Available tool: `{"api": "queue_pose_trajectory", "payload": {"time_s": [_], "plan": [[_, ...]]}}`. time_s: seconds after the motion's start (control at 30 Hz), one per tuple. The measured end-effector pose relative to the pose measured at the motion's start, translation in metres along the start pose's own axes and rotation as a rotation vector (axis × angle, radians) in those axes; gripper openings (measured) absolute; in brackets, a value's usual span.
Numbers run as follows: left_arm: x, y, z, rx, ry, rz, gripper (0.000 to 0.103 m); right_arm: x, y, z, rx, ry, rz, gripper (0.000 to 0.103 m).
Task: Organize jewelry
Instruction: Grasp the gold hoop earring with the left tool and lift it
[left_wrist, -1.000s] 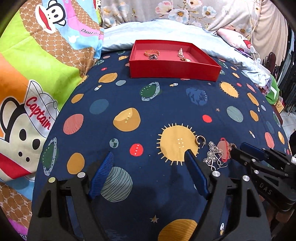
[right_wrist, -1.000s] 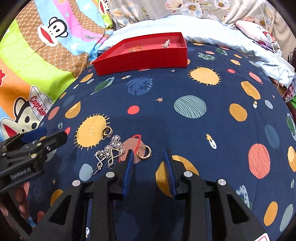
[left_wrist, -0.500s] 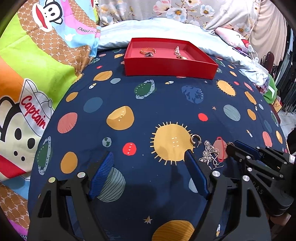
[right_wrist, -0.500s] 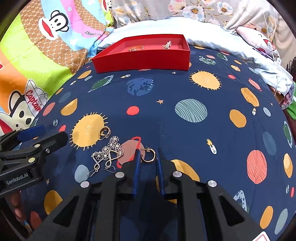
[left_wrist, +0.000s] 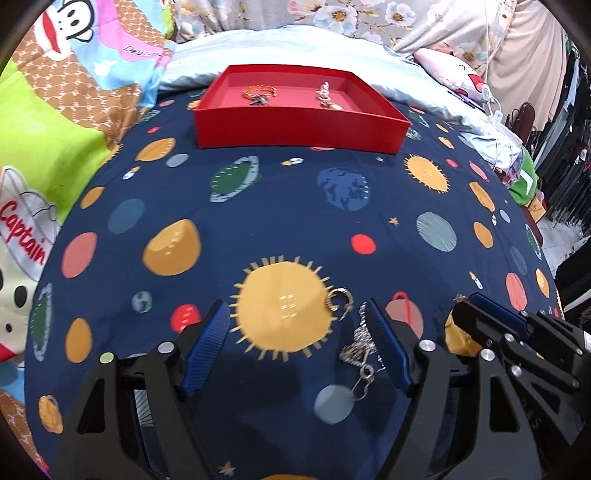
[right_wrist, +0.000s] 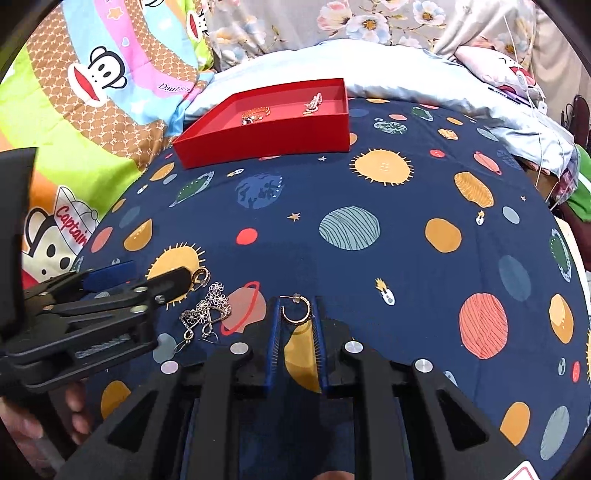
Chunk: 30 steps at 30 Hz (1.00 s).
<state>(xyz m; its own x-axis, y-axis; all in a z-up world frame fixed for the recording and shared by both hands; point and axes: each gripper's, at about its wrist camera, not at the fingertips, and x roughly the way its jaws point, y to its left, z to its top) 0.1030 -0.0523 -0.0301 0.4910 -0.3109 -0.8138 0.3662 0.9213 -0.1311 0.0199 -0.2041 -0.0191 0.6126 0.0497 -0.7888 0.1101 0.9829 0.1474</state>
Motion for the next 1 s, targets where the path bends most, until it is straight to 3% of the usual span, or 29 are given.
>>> {"api": "queue_pose_trajectory", "payload": {"time_s": [0.17,0.6,0.87,1.0], "plan": [[0.014,-0.007,0.002,0.011,0.018,0.018,0.061,-0.002,-0.006,0.002,0.018,-0.002,0.017,0.015],[0.019,-0.015,-0.003,0.081,-0.04,0.099,0.055,-0.001,-0.014,0.004,0.043,-0.005,0.035,0.015],[0.014,-0.002,-0.005,0.069,-0.059,0.081,0.029,-0.001,-0.016,0.004,0.055,-0.004,0.039,0.015],[0.012,0.004,-0.005,0.057,-0.06,0.068,0.021,-0.001,-0.016,0.004,0.053,-0.004,0.041,0.015]]}}
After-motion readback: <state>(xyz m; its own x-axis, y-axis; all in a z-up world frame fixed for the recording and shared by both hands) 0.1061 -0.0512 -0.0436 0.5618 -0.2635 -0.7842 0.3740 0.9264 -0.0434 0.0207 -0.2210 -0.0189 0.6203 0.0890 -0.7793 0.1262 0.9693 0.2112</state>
